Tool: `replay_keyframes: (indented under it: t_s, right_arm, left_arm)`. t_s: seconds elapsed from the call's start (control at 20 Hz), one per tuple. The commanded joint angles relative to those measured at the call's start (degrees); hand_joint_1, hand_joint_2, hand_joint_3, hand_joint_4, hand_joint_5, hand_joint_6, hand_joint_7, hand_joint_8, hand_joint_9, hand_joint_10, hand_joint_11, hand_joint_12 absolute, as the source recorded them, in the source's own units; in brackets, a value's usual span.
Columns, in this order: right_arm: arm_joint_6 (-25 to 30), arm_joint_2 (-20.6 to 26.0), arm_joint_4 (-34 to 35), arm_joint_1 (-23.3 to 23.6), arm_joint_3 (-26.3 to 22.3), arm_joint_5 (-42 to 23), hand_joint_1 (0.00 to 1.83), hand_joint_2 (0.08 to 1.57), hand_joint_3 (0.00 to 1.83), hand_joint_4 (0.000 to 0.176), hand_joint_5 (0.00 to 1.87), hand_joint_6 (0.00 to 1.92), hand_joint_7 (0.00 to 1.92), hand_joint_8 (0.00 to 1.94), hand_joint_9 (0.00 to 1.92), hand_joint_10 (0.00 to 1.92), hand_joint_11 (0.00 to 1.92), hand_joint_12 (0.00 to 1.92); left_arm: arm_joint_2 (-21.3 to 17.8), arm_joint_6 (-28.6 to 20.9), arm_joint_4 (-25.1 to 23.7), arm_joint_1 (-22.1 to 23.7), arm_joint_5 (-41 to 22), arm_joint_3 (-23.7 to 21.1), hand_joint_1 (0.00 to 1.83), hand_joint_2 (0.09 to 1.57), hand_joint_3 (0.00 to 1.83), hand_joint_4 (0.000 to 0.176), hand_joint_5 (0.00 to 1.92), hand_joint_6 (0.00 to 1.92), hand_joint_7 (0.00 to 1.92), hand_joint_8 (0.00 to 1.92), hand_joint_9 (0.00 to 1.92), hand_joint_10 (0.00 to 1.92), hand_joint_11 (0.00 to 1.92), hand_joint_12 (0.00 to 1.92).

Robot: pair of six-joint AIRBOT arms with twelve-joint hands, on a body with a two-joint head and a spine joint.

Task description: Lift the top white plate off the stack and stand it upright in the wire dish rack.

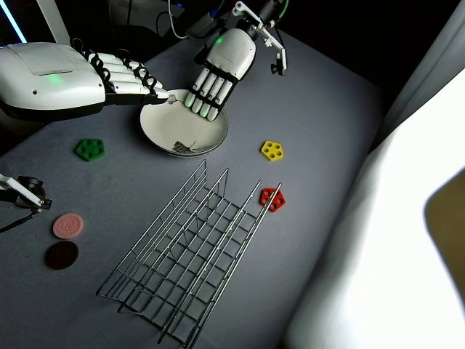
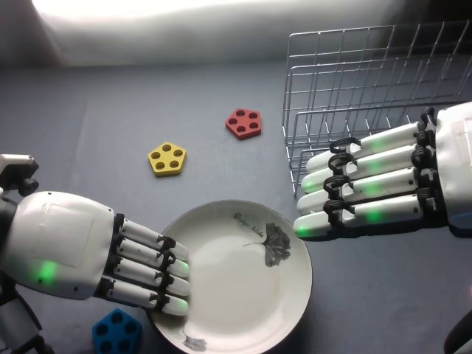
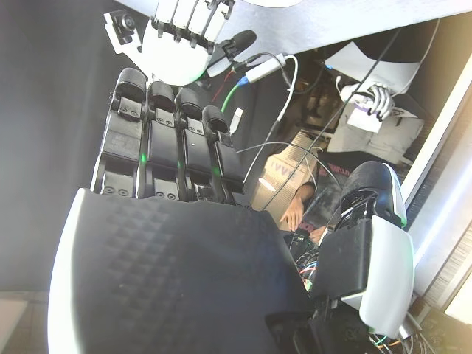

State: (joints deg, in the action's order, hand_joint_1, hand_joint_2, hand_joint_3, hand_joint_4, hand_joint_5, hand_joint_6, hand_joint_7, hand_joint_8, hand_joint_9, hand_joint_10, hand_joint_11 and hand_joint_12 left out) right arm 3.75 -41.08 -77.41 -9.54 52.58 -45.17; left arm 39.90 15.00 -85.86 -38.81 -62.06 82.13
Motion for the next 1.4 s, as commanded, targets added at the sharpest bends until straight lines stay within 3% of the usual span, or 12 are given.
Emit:
replay_keyframes:
  t_s: [0.0, 0.55, 1.0, 1.1, 1.35]
  right_arm:
    - [-0.12, 0.51, 3.91, 0.41, -0.23, -3.27, 0.14, 0.91, 0.00, 0.000, 0.10, 0.00, 0.14, 0.00, 0.15, 0.00, 0.16, 0.01]
    - [-2.57, 0.50, 2.29, 0.05, -0.46, -3.25, 0.19, 0.91, 0.00, 0.000, 0.12, 0.00, 0.14, 0.00, 0.16, 0.00, 0.18, 0.01]
    - [-3.37, 0.42, 2.29, 0.05, -0.40, -3.24, 0.17, 0.93, 0.00, 0.000, 0.12, 0.00, 0.16, 0.00, 0.17, 0.00, 0.19, 0.01]
    - [-3.37, 0.40, 2.29, -0.13, -0.37, -3.24, 0.21, 0.91, 0.00, 0.000, 0.11, 0.00, 0.16, 0.00, 0.18, 0.01, 0.20, 0.02]
    - [-4.05, -0.37, 3.65, -2.11, 0.08, -3.23, 0.58, 0.90, 0.00, 0.000, 0.04, 0.00, 0.10, 0.00, 0.14, 0.00, 0.20, 0.01]
  left_arm:
    - [0.28, 0.31, 1.88, 0.53, -1.75, -0.19, 0.13, 0.94, 0.00, 0.000, 0.05, 0.00, 0.10, 0.00, 0.10, 0.00, 0.12, 0.01]
    - [1.83, 0.26, 4.96, -0.33, -0.45, -0.12, 0.13, 0.94, 0.00, 0.000, 0.03, 0.00, 0.07, 0.00, 0.08, 0.00, 0.11, 0.00]
    - [7.97, 0.25, 6.28, 0.26, 1.91, 2.10, 0.15, 0.95, 0.00, 0.000, 0.06, 0.01, 0.10, 0.01, 0.10, 0.01, 0.14, 0.01]
    - [9.16, 0.24, 6.33, 0.71, 2.18, 2.92, 0.17, 0.94, 0.00, 0.000, 0.07, 0.01, 0.11, 0.01, 0.11, 0.01, 0.15, 0.01]
    - [10.77, 0.12, 6.32, 1.23, 2.35, 4.15, 0.14, 0.95, 0.00, 0.000, 0.05, 0.00, 0.09, 0.00, 0.09, 0.00, 0.13, 0.01]
